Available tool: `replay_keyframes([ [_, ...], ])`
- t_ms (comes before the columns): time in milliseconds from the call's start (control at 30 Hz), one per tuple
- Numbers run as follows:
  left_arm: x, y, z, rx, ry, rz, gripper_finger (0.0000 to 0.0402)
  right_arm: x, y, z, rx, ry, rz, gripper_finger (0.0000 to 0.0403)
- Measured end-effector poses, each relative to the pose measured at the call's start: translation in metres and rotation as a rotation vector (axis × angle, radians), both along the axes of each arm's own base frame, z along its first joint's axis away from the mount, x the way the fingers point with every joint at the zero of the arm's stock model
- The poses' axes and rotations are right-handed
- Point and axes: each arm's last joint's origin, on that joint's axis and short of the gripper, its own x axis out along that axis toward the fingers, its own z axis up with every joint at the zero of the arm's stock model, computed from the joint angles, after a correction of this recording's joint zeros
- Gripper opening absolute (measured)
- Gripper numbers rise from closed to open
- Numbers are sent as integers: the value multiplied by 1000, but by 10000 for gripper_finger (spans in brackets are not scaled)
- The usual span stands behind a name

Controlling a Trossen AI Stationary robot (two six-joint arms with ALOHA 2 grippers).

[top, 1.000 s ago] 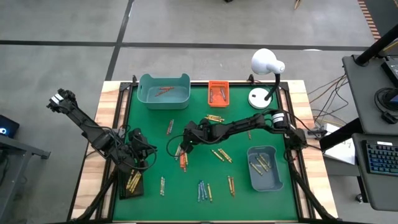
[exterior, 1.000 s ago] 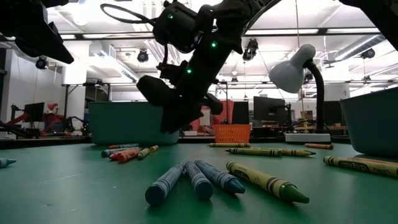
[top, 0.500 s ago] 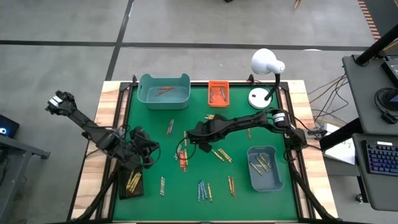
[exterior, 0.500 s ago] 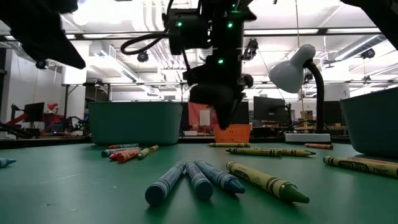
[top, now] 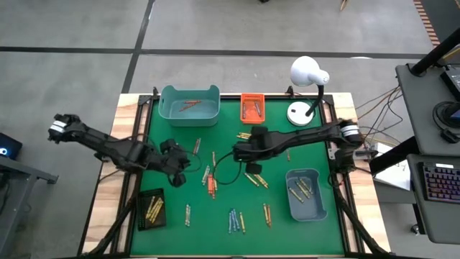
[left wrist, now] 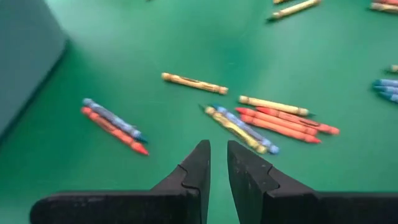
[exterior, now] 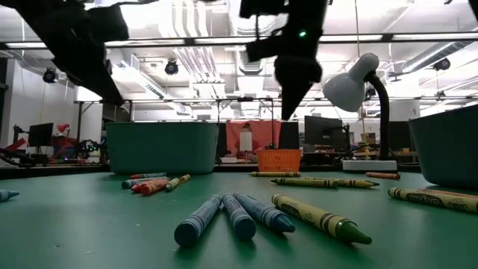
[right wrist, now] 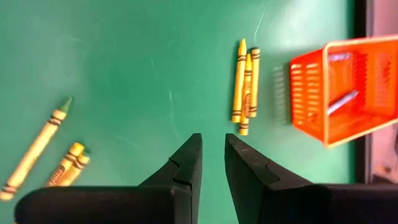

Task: Sort crayons
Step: Put the orange crayon into the green bin

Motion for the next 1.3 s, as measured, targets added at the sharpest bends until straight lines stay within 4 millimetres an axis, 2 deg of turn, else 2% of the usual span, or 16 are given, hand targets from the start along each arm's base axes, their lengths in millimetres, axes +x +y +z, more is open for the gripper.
replay_keyframes([
  [367,9,42,5,115,-14,86,37,-57,-3,38,11,-429,30,59],
  [633,9,48,3,104,-11,127,37,-75,-4,52,-21,-653,93,59],
  [767,8,48,-3,73,-14,156,44,-78,-5,51,-30,-675,104,57],
  [1033,3,50,-32,73,-41,237,84,-73,-4,45,-51,-647,137,57],
  [1300,2,51,-60,107,-125,213,109,-66,-6,37,-66,-627,152,57],
])
